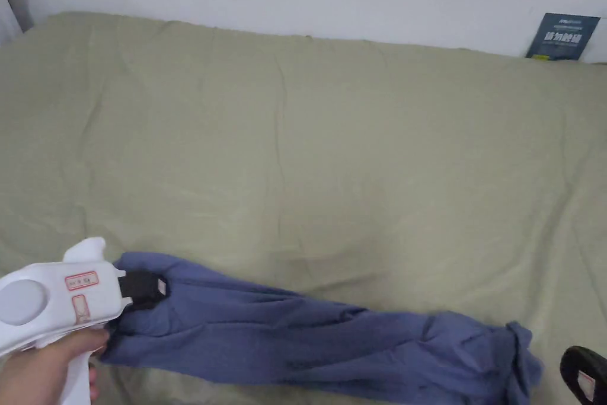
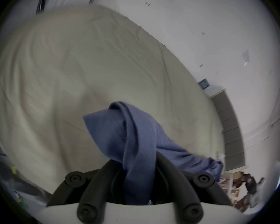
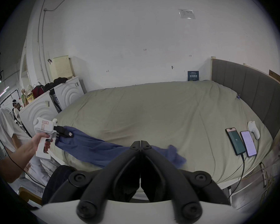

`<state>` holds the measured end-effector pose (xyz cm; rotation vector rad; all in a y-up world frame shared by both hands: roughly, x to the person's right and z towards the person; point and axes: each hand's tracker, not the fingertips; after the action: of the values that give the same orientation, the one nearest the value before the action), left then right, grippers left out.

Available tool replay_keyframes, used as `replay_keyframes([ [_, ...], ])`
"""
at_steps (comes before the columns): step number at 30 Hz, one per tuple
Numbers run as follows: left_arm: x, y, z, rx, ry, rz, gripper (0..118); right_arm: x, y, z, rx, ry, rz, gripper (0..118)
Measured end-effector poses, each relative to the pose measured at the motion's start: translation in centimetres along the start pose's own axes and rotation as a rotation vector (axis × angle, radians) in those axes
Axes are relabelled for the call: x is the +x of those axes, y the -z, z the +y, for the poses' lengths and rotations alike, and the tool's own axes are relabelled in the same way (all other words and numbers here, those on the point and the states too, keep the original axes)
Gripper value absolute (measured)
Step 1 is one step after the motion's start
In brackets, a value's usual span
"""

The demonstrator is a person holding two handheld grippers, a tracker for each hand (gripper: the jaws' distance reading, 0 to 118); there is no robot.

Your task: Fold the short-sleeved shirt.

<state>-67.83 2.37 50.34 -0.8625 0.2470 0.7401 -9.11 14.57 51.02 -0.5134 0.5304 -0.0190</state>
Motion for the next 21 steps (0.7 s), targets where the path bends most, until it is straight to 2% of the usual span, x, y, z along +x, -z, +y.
replay_keyframes([
  [1, 3.2, -2.3, -1.0, -0.008, 0.001, 0.002, 3, 0.0, -0.1, -0.1, 0.004, -0.005, 0.006, 0],
  [4, 5.8, -3.8, -1.9, -0.015, 0.033, 0.003, 3, -0.1, -0.4, -0.6, 0.01, -0.021, 0.016, 0],
  [5, 6.0, -3.2, -2.2, 0.0, 0.039, -0.026, 3, -0.1, -0.6, -0.7, 0.014, -0.023, 0.021, 0],
  [7, 9.4, -3.9, -3.6, 0.01, 0.048, -0.165, 3, 0.2, -1.0, -1.0, 0.028, -0.012, 0.033, 0],
  [9, 13.5, -3.5, -5.7, -0.024, 0.055, -0.226, 3, 0.3, -1.3, -1.2, 0.034, -0.009, 0.04, 0],
  [13, 19.9, 2.1, -9.8, -0.091, 0.108, -0.216, 3, 0.8, -2.3, -1.6, 0.055, -0.013, 0.042, 0],
  [16, 21.6, 7.2, -11.6, -0.13, 0.124, -0.129, 5, 1.2, -3.4, -1.6, 0.082, 0.0, 0.037, 0],
  [17, 22.1, 8.6, -12.2, -0.153, 0.144, -0.129, 20, 1.5, -3.7, -1.6, 0.092, 0.008, 0.039, 0],
  [18, 22.2, 9.3, -12.4, -0.176, 0.162, -0.123, 55, 1.6, -4.0, -1.5, 0.098, 0.012, 0.038, 0],
  [19, 22.4, 9.3, -12.2, -0.162, 0.169, -0.146, 95, 1.8, -4.1, -1.5, 0.1, 0.013, 0.036, 0],
  [20, 22.5, 8.6, -12.0, -0.137, 0.189, -0.166, 118, 2.0, -4.2, -1.4, 0.102, 0.011, 0.034, 0],
  [21, 22.8, 7.3, -11.5, -0.057, 0.215, -0.246, 118, 2.1, -4.1, -1.5, 0.108, -0.006, 0.023, 0],
])
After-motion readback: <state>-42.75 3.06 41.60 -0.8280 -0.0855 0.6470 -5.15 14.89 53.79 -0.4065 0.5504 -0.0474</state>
